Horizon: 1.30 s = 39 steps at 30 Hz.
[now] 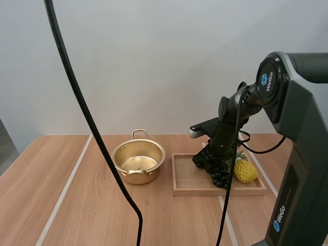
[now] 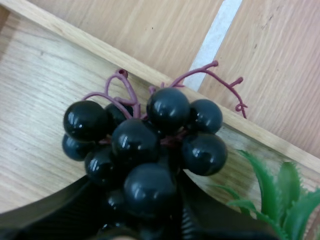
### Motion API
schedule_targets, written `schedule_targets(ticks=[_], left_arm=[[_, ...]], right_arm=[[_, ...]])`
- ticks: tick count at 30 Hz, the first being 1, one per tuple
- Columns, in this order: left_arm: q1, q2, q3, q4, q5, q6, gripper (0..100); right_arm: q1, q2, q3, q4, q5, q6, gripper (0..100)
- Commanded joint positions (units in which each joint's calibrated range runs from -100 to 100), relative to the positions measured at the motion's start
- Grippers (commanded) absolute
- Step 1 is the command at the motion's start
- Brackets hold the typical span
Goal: Open the pot, put the grape inside, and close it
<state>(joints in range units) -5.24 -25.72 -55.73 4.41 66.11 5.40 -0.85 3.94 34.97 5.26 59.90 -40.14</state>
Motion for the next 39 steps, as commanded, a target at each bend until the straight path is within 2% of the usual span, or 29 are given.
schedule_targets(ticks=[1,8,17,22,28,34,39], left_arm=[[-0.13,-0.1,-0.2,0.6,-1.3,0.0,0],[-0.13,-0.2,-0.2,0.6,-1.3,0.0,0],[-0.13,-0.4,-0.6,0.6,-1.3,0.0,0],[-0.13,-0.9,-0.7,0.6,-1.9,0.0,0],[-0.13,-2.0,-0.7,0.6,-2.7,0.0,0],[-0.13,-2.6,-0.7,0.6,-3.2,0.0,0],[-0.13,-2.5,-0.7,0.6,-3.8,0.0,0]], right_arm=[[-0.2,-2.5,0.0,0.0,2.8,-0.5,0],[-0.2,-14.4,0.0,0.2,4.1,-0.1,0],[-0.2,-33.2,-0.3,3.9,5.0,-0.5,0],[0.5,-40.1,-4.4,6.7,8.6,-2.0,0],[4.3,-41.4,-12.5,12.9,16.7,-3.1,0],[9.7,-40.2,-17.3,16.7,16.7,-3.0,0],[15.1,-35.7,-19.6,17.1,16.1,-1.5,0]])
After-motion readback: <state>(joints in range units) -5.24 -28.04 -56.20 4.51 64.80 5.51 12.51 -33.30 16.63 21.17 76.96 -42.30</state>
